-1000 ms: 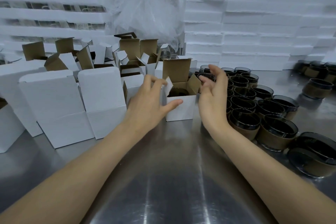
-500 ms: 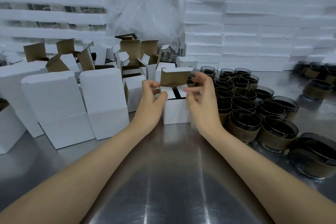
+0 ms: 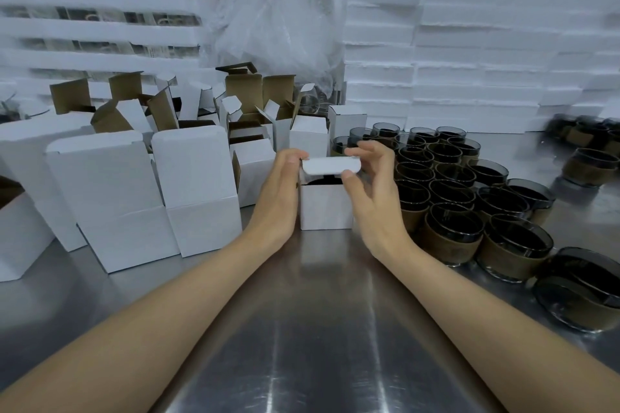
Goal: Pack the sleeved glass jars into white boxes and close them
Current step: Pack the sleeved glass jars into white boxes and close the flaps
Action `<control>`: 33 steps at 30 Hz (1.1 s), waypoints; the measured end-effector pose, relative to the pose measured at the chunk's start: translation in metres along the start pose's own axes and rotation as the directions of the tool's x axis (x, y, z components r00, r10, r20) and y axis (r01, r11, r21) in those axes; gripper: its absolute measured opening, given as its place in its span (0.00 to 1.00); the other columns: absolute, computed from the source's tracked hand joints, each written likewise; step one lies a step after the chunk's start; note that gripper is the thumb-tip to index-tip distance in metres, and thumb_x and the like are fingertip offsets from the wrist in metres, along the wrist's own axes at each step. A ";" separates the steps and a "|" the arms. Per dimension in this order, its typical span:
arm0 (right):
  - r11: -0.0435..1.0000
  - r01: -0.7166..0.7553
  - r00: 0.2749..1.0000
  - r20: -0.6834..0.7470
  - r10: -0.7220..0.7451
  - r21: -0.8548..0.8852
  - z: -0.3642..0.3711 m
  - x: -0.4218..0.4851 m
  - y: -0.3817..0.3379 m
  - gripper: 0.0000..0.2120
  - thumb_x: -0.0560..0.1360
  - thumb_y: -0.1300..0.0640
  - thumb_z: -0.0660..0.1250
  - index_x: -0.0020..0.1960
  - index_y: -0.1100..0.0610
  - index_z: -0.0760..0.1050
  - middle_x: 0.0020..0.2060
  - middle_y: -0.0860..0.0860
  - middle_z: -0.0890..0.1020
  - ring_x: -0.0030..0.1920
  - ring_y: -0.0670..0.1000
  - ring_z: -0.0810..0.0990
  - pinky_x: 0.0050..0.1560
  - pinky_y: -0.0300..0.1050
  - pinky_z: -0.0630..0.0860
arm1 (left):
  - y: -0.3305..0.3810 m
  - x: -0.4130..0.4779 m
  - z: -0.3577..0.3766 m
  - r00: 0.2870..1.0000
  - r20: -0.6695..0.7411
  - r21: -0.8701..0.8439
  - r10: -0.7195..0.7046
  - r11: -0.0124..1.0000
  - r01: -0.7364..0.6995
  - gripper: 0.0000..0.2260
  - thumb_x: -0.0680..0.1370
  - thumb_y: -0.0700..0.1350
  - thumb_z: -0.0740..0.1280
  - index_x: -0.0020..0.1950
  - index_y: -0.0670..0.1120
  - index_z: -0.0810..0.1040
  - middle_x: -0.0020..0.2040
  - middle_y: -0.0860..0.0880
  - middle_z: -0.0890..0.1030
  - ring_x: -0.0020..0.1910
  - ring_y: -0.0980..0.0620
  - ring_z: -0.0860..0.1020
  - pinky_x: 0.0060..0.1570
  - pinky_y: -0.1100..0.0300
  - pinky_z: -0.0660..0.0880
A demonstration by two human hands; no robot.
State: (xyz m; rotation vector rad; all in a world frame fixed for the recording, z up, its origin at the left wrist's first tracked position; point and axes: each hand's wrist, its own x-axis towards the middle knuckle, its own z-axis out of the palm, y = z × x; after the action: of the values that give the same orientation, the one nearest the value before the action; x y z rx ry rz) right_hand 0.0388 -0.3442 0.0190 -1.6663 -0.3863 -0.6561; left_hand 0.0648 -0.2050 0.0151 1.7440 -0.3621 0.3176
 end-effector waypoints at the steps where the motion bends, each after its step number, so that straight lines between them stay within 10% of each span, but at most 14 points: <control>1: 1.000 0.007 1.000 0.023 -0.006 -0.026 0.001 -0.001 0.000 0.16 0.78 0.64 0.63 0.62 0.50 0.66 0.59 0.54 0.75 0.58 0.43 0.74 0.57 0.33 0.70 | 0.001 -0.002 0.000 1.000 0.020 0.017 0.018 1.000 -0.018 0.12 0.79 0.61 0.48 0.51 0.60 0.68 0.53 0.56 0.74 0.54 0.61 0.72 0.55 0.67 0.69; 6: 0.979 0.048 0.999 0.018 -0.046 -0.198 0.000 0.002 0.003 0.09 0.80 0.60 0.63 0.58 0.60 0.77 0.57 0.54 0.76 0.58 0.45 0.73 0.57 0.37 0.71 | 0.005 -0.006 -0.003 0.994 0.078 0.042 0.075 0.996 -0.079 0.09 0.79 0.61 0.52 0.51 0.59 0.67 0.51 0.58 0.72 0.46 0.69 0.71 0.44 0.78 0.66; 12: 0.995 -0.004 1.000 -0.007 0.003 -0.097 0.000 0.002 0.001 0.07 0.78 0.60 0.66 0.55 0.55 0.79 0.56 0.52 0.75 0.58 0.45 0.75 0.58 0.49 0.76 | 0.002 -0.004 -0.004 0.993 0.084 0.059 0.081 0.995 -0.086 0.10 0.82 0.56 0.51 0.56 0.54 0.67 0.52 0.55 0.73 0.52 0.57 0.72 0.51 0.66 0.70; 22: 0.979 -0.015 0.999 0.029 0.021 -0.205 0.004 0.000 0.006 0.08 0.75 0.68 0.64 0.50 0.61 0.80 0.57 0.51 0.74 0.57 0.41 0.73 0.57 0.41 0.71 | -0.001 -0.002 -0.002 0.994 0.109 0.048 0.000 0.999 -0.005 0.10 0.82 0.39 0.51 0.61 0.50 0.65 0.62 0.53 0.67 0.63 0.56 0.66 0.61 0.61 0.64; 28: 0.901 0.138 0.984 0.163 -0.076 -0.411 0.003 0.000 0.006 0.09 0.71 0.65 0.65 0.52 0.61 0.74 0.58 0.52 0.74 0.64 0.49 0.68 0.61 0.26 0.59 | -0.001 -0.001 -0.001 0.994 0.103 0.088 0.036 0.995 -0.046 0.12 0.81 0.36 0.50 0.58 0.49 0.68 0.61 0.51 0.67 0.57 0.67 0.66 0.54 0.77 0.61; 33: 0.793 0.215 0.952 0.305 -0.039 -0.570 0.000 0.001 0.008 0.22 0.69 0.56 0.71 0.60 0.60 0.70 0.60 0.52 0.72 0.66 0.50 0.66 0.59 0.33 0.59 | 0.001 0.000 -0.003 0.996 0.085 0.143 0.040 0.988 -0.052 0.12 0.81 0.37 0.52 0.56 0.48 0.72 0.60 0.54 0.68 0.52 0.78 0.65 0.48 0.84 0.59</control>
State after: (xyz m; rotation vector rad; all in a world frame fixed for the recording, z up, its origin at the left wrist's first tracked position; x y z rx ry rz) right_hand 0.0437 -0.3462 0.0133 -2.3760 -0.5351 -0.6868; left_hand 0.0647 -0.2029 0.0171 1.8980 -0.4485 0.3121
